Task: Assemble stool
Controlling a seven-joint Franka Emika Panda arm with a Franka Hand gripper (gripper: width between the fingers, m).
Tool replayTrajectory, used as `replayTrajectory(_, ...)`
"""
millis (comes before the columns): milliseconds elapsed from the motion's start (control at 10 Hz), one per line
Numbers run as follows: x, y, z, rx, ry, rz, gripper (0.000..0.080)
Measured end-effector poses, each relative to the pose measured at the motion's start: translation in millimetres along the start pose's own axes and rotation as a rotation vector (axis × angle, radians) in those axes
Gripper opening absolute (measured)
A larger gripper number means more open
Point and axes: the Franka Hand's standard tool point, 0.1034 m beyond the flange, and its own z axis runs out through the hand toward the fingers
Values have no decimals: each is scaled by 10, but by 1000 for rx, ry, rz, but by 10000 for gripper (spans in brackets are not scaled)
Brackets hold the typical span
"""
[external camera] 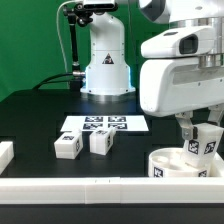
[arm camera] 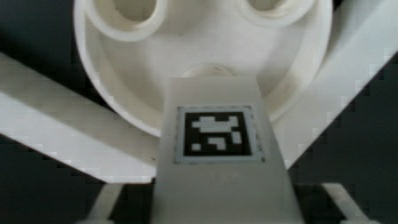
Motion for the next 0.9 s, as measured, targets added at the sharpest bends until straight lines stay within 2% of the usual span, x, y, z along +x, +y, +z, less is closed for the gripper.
replayTrajectory(400,17,-68,25,16,25,352,340)
replayTrajectory(700,8,-45,24,17,29,600,340)
replayTrajectory(900,-5,-18,24,29,27,803,340)
